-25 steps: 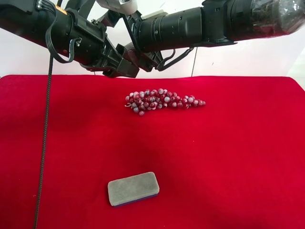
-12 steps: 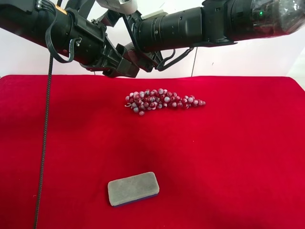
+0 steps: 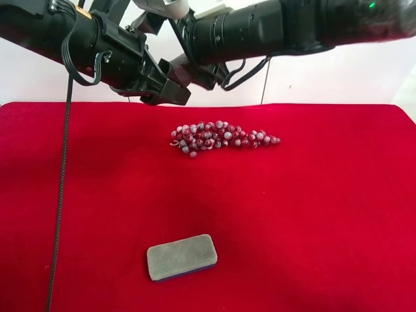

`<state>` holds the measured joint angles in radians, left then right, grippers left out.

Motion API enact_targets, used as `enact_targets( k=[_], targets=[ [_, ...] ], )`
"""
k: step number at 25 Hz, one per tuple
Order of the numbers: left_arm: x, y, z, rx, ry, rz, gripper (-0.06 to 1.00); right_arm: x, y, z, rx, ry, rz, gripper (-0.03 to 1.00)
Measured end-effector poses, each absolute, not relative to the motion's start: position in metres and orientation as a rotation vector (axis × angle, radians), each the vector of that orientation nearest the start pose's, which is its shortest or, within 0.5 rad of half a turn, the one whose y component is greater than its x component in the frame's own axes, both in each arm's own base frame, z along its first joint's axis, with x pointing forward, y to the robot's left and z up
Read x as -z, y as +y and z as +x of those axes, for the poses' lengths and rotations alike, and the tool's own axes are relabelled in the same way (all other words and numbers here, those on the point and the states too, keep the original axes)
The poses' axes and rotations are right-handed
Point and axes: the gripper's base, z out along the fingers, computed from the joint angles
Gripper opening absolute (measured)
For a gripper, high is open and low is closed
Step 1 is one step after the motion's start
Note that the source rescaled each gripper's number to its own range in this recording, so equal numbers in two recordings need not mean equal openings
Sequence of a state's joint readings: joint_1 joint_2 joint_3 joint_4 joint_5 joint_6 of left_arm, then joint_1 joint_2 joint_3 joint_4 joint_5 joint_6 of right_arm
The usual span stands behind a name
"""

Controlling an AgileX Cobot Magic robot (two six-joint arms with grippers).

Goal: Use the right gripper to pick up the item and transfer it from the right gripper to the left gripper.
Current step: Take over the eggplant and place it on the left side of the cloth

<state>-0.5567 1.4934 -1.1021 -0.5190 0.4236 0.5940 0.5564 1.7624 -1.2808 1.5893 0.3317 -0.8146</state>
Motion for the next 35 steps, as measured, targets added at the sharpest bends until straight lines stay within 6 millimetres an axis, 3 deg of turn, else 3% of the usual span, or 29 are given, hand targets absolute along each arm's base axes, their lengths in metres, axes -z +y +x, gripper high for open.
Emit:
enact_targets(
  k=[12,20,30,35],
  targets=[
    [-0.306,-0.19,0.271,0.44,2.065,0.866,0.01,-0.321,0.228,0.318,-1.019,2.033,-0.189,1.0],
    [-0.304,-0.189,0.27,0.431,2.08,0.897,0.01,-0.328,0.221,0.313,-0.861,2.025,-0.351,1.0],
    [-0.302,-0.189,0.271,0.426,2.083,0.899,0.0,-0.317,0.214,0.309,-0.656,2.114,-0.529,1.0],
    [-0.301,-0.19,0.271,0.426,2.084,0.898,0.0,-0.334,0.204,0.297,-0.573,2.083,-0.608,1.0]
  ],
)
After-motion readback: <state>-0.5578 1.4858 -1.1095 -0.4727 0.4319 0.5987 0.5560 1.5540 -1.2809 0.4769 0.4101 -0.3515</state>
